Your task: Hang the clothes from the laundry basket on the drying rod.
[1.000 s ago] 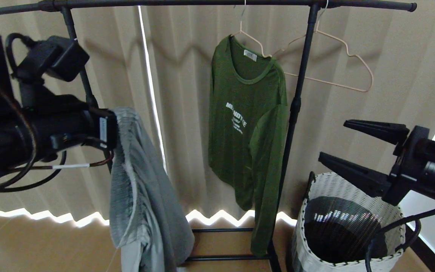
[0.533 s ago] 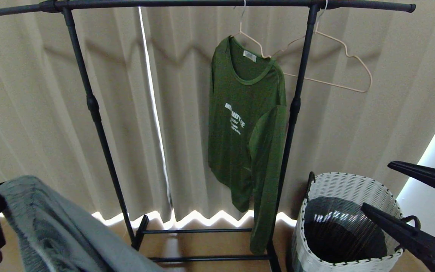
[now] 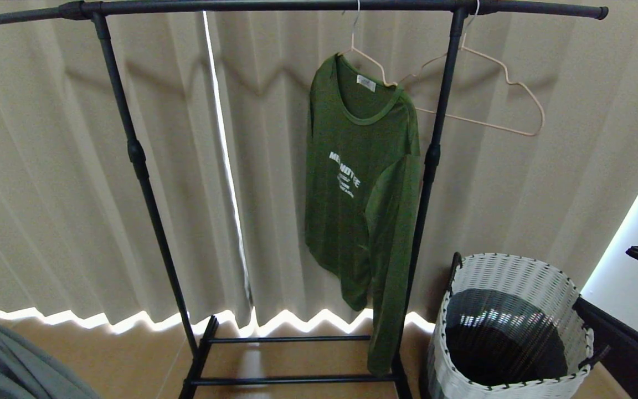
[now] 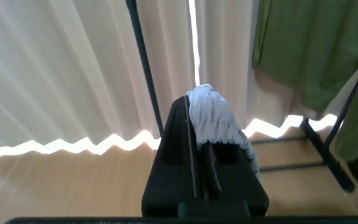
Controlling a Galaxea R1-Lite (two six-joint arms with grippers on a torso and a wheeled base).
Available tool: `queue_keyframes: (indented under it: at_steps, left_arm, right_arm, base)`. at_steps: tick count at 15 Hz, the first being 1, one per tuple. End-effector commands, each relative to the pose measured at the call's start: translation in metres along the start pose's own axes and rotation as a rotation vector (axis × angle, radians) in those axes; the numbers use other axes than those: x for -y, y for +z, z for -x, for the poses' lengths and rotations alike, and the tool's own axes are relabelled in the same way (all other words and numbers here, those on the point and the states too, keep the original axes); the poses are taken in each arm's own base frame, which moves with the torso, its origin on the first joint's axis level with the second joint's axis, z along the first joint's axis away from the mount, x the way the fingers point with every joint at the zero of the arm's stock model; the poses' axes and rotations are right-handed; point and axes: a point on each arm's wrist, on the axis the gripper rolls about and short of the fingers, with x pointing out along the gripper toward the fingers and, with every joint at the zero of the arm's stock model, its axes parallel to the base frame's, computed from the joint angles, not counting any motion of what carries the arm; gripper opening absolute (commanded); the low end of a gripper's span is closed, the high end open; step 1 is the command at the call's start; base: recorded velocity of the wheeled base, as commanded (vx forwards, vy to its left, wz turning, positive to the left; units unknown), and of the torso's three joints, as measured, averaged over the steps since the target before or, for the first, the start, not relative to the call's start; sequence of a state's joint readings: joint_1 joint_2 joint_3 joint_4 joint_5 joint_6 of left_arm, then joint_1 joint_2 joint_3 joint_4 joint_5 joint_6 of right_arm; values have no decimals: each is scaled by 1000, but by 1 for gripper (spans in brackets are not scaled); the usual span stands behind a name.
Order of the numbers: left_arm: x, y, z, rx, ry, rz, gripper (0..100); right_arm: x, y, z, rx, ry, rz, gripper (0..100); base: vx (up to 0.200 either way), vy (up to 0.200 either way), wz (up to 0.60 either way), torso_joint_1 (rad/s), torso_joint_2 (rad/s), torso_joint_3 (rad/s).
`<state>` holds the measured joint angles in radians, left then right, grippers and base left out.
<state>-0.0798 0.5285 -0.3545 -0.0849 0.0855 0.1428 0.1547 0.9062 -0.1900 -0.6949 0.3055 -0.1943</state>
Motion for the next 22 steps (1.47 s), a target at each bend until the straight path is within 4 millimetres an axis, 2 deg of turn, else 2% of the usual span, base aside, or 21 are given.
queue_keyframes:
  at_steps: [1, 6, 12, 16, 22]
  left_arm:
    - [0, -11, 12, 35, 7, -1, 0]
    - [5, -42, 14, -16, -3, 12, 0]
    - [5, -43, 14, -18, -5, 12, 0]
    - [5, -43, 14, -18, -11, 9, 0]
    - [6, -45, 12, -21, -64, 2, 0]
  right_arm:
    - [2, -5, -4, -35, -6, -12, 100]
    - [6, -8, -13, -75, -14, -71, 100]
    - [6, -8, -13, -74, -15, -116, 100]
    - [6, -8, -12, -73, -15, -115, 100]
    - [6, -9, -12, -77, -15, -117, 100]
  base:
    - [0, 0, 0, 0, 0, 0]
    - [0, 0, 0, 0, 0, 0]
    - [0, 0, 0, 6, -23, -19]
    - [0, 0, 0, 75, -283, -259]
    - [0, 0, 0, 193, -509, -291]
